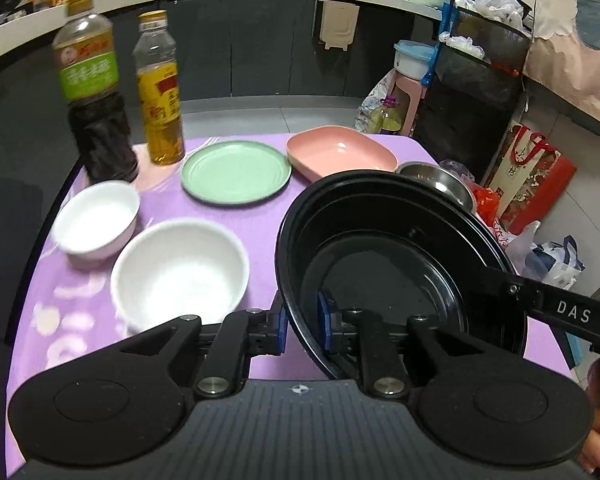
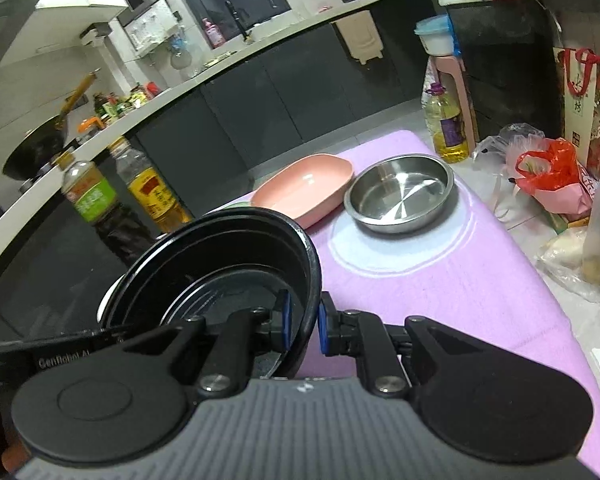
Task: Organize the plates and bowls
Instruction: 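Lift the black bowl with the left gripper and lower it nearer the tools, then open the left gripper and withdraw from the black bowl, then close the left gripper on the rim of the large white bowl, then carry the large white bowl with the left gripper into the black bowl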
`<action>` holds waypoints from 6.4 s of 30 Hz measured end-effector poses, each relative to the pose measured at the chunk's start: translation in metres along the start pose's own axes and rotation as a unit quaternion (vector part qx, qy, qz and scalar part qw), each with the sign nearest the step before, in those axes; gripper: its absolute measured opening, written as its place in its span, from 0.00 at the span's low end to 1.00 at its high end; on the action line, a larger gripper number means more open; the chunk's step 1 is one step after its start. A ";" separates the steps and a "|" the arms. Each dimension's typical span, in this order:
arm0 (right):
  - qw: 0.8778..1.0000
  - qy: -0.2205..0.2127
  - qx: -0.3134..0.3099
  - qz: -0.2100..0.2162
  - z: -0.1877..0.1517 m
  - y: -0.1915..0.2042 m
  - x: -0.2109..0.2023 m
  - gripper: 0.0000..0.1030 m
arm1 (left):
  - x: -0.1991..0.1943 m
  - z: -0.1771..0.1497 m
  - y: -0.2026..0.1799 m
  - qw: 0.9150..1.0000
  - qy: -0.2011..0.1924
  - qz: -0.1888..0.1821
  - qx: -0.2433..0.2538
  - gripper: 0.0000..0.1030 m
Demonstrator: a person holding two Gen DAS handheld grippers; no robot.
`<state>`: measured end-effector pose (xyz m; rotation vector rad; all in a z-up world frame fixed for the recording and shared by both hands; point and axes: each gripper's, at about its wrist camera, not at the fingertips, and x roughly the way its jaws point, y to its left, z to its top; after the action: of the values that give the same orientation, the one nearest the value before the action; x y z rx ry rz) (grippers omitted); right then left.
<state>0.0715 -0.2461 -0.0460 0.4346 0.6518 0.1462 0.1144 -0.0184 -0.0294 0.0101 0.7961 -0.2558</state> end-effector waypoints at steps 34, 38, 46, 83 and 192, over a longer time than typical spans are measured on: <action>0.996 0.071 -0.051 0.006 -0.071 0.037 -0.015 0.28 | -0.042 -0.101 0.050 0.999 0.021 0.020 -0.024 0.17; 0.997 0.050 -0.051 0.000 -0.066 0.035 -0.022 0.30 | -0.054 -0.100 0.049 1.000 0.007 0.006 -0.014 0.18; 0.997 0.057 -0.045 0.004 -0.064 0.033 -0.017 0.30 | -0.059 -0.096 0.053 1.000 -0.001 0.007 -0.009 0.19; 0.993 0.066 -0.094 0.018 -0.024 0.077 0.027 0.30 | -0.018 -0.034 0.110 0.992 -0.009 0.058 -0.112 0.19; 0.989 0.119 -0.082 0.021 -0.075 0.078 -0.015 0.05 | -0.049 -0.093 0.018 0.999 0.047 -0.002 -0.022 0.16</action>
<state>0.0139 -0.1540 -0.0564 0.2732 0.8593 0.2924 0.0201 0.0197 -0.0614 -0.0198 0.8950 -0.2425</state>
